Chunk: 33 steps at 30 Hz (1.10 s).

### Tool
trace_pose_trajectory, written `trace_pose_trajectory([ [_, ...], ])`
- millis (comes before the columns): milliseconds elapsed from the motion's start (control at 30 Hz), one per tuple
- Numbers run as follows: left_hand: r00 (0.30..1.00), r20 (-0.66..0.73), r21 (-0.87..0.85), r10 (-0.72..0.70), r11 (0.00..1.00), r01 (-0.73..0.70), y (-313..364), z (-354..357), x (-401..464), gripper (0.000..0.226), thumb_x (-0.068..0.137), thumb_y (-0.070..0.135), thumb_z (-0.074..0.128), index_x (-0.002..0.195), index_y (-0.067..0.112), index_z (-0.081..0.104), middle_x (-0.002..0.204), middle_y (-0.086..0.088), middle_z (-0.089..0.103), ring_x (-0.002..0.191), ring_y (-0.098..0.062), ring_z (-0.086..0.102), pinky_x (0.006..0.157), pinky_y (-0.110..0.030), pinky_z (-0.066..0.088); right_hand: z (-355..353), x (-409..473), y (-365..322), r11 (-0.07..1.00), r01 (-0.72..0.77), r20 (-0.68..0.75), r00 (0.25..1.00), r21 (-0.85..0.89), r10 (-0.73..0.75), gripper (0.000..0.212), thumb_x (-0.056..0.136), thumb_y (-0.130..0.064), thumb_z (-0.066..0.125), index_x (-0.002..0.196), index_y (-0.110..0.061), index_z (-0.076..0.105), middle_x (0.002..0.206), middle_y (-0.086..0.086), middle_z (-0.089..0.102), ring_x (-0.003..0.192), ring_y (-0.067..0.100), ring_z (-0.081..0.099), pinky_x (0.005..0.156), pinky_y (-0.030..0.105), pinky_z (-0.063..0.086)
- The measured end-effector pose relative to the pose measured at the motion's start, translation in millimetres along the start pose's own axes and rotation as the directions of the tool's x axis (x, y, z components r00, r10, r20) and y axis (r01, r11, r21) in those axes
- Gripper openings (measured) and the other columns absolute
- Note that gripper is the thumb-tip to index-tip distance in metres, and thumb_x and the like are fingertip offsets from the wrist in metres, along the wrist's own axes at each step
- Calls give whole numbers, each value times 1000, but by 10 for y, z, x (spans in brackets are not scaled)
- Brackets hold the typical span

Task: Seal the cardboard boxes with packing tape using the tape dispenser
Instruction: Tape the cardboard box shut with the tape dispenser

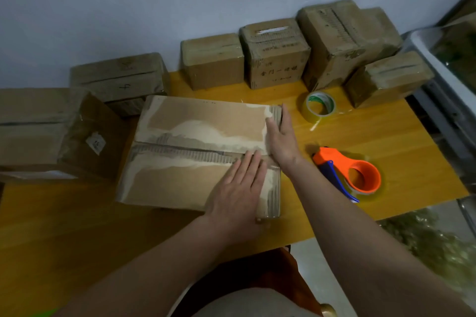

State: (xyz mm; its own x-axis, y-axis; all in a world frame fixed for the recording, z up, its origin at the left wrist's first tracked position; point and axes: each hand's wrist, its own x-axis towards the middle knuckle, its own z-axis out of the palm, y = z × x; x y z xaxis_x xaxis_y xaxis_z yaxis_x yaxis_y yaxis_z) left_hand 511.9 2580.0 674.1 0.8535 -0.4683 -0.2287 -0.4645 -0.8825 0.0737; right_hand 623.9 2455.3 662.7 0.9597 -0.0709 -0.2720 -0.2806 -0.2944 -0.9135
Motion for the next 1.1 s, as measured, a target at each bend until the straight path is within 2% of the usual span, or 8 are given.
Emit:
trace_pose_trajectory([
  [133, 991, 30, 19, 129, 991, -130, -414, -57, -51, 115, 80, 80, 38, 148, 14, -27, 154, -5, -34, 142, -17, -32, 119, -41, -14, -2, 74, -24, 995, -49, 93, 995, 89, 41, 55, 102, -34, 38, 153, -26, 17, 153, 2, 32, 138, 19, 32, 113, 31, 26],
  [267, 1000, 0, 40, 2, 999, -2, -463, -37, -64, 115, 78, 86, 26, 152, 10, -15, 158, -9, -24, 145, -22, -27, 120, -48, -7, 97, 191, -105, 988, -96, 142, 987, 117, 79, 50, 102, -46, 28, 151, -32, 25, 150, -3, 38, 135, 18, 38, 110, 31, 30],
  [433, 997, -9, 11, -70, 997, 71, -435, -32, -24, 117, 76, 87, 22, 153, 6, -11, 159, -11, -21, 145, -22, -26, 120, -47, -6, 67, 238, -110, 901, -367, 389, 884, 232, 260, 68, 93, -68, 23, 120, -21, 63, 118, 9, 68, 109, 26, 63, 98, 42, 48],
  [533, 996, 11, -3, -86, 996, 86, -426, -33, -31, 118, 73, 89, 19, 152, 6, -12, 158, -13, -25, 144, -24, -28, 121, -46, -5, -57, 69, -99, 944, -291, 291, 927, 155, 238, 67, 96, -64, 20, 145, -22, 40, 146, 2, 46, 136, 22, 40, 115, 40, 27],
  [633, 994, -6, -4, -106, 994, 106, -402, -35, -19, 119, 72, 89, 17, 152, 6, -13, 156, -16, -27, 144, -27, -28, 121, -46, -5, -125, -265, -39, 997, -73, 145, 987, 31, 67, 60, 102, -47, 23, 154, -22, 9, 160, -6, 13, 146, 11, 14, 113, 25, 13],
  [867, 984, -22, -32, -176, 984, 175, -350, -46, 10, 120, 75, 88, 26, 150, 6, -18, 156, -15, -30, 143, -26, -31, 121, -42, -9, 24, -251, 133, 994, -83, 264, 963, 68, 62, 48, 102, -45, 30, 146, -26, 36, 144, -3, 46, 126, 12, 46, 107, 31, 35],
  [967, 980, -29, -52, -199, 979, 197, -335, -72, 6, 120, 76, 86, 31, 150, 7, -20, 155, -14, -32, 142, -25, -33, 119, -40, -14, -53, -173, 144, 943, -317, 411, 877, 107, 248, 57, 94, -63, 32, 127, -24, 59, 125, 4, 64, 114, 19, 60, 105, 40, 42],
  [1100, 975, -24, -54, -223, 974, 221, -315, -73, 30, 120, 77, 83, 38, 150, 7, -22, 153, -14, -35, 141, -26, -35, 119, -41, -14, -268, -381, 89, 978, -201, 363, 917, 57, 167, 59, 97, -62, 22, 145, -33, 39, 145, -13, 43, 135, 8, 38, 115, 29, 25],
])
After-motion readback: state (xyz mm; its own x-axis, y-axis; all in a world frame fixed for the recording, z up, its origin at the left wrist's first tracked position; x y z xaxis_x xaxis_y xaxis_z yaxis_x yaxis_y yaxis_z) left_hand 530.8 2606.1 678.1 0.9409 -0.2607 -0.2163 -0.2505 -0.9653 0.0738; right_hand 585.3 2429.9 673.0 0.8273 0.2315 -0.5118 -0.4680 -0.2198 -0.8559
